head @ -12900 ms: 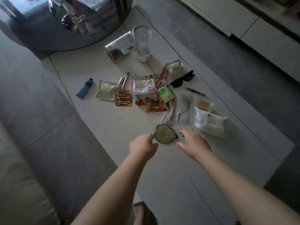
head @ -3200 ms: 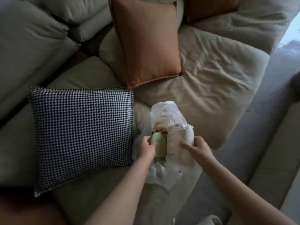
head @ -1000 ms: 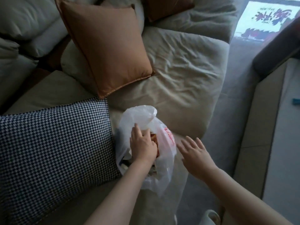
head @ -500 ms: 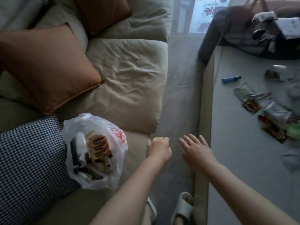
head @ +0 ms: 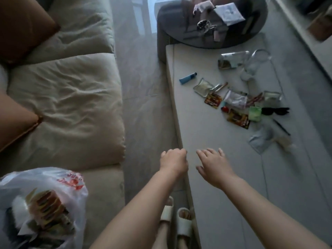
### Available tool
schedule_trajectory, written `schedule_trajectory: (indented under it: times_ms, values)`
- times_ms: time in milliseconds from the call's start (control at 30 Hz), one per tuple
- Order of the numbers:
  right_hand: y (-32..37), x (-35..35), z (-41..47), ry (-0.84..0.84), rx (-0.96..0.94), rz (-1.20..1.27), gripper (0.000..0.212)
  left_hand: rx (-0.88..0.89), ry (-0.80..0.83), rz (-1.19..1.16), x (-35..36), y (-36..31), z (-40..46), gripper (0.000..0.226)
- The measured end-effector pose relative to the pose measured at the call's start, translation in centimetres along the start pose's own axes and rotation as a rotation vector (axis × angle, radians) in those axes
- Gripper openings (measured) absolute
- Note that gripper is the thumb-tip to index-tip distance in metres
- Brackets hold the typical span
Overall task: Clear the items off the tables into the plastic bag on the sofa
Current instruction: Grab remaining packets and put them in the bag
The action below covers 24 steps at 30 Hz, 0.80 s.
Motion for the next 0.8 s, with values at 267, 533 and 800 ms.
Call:
schedule_trajectory:
  times_ms: [267, 533, 800]
  values:
    - [-5.8, 0.3, 0.4, -0.032, 0.279, 0.085, 0.052, 0.161, 0.083, 0.061, 1.6, -4.4, 5.1, 0.037]
    - [-13.9, 1.4, 0.2, -0.032, 0.442, 0.089, 0.051, 0.270, 0.128, 0.120, 3.7, -10.9, 8.8, 0.037]
    - [-23.2, 2.0, -1.3, -0.038, 0.416, 0.074, 0.050, 0.252, 0.115, 0.127, 6.8, -21.0, 10.5, 0.038]
Point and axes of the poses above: each hand's wrist, its own z-axis towards the middle knuckle, its own x-axis out of the palm, y = z × x, the point moved 1 cm from there along z, towards the middle knuckle, and after that the axes turned 15 degrees about -y, right-handed, at the moved point
